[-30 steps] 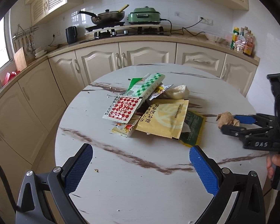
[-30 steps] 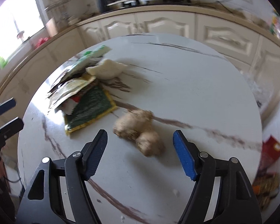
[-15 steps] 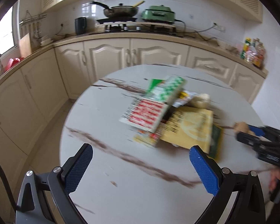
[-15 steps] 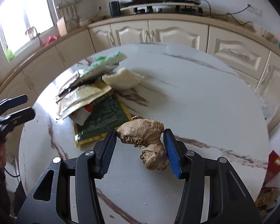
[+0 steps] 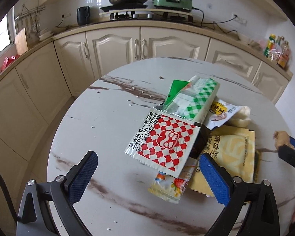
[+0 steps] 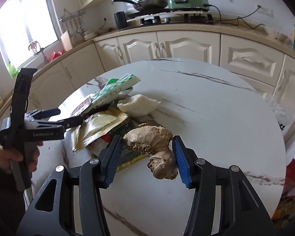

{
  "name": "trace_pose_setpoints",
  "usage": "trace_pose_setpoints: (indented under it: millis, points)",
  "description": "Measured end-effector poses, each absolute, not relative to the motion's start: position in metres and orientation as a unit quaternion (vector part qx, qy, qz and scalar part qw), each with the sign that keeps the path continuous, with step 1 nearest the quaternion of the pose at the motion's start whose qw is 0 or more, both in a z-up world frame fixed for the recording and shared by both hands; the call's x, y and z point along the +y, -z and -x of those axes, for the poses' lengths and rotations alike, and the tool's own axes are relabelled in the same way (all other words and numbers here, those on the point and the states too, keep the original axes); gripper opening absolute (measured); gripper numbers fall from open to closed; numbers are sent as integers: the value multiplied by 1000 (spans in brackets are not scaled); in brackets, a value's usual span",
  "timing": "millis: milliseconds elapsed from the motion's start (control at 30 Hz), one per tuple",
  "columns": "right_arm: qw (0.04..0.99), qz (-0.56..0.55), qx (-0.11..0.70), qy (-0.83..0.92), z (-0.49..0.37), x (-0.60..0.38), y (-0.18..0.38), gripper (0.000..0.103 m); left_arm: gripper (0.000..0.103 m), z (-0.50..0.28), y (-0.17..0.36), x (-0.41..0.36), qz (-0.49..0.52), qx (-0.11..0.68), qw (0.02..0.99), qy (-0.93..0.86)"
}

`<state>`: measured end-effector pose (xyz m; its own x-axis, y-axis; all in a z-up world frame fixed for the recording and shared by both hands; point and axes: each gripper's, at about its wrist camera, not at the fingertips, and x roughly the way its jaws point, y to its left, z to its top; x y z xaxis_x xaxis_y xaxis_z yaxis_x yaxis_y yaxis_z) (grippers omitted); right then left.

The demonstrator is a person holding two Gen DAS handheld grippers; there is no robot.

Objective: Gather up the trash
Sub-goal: 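Grasp the ginger root with the right gripper while the left grasps a strawberry-print snack packet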

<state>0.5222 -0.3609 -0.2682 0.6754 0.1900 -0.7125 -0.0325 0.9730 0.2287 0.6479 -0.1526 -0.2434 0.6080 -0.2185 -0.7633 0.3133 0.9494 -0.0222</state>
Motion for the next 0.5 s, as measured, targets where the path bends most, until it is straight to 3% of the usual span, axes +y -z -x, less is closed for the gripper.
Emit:
trace_pose_setpoints:
  millis: [267,333,467,500]
  points:
    - [907,-106,403,-67,-531,-360,275,50,99,-633,253,-135,-45,418,891,169]
    - [906,-108,403,-66,-532,-359,276,50,84,-633,252,-135,-39,418,891,169]
    - [904,-110,408,-69,-532,-355,278,50,69,-639,253,-143,-43,429,883,188]
    - [904,-111,407,-68,-531,-355,277,50,56,-639,253,-144,-43,428,881,196]
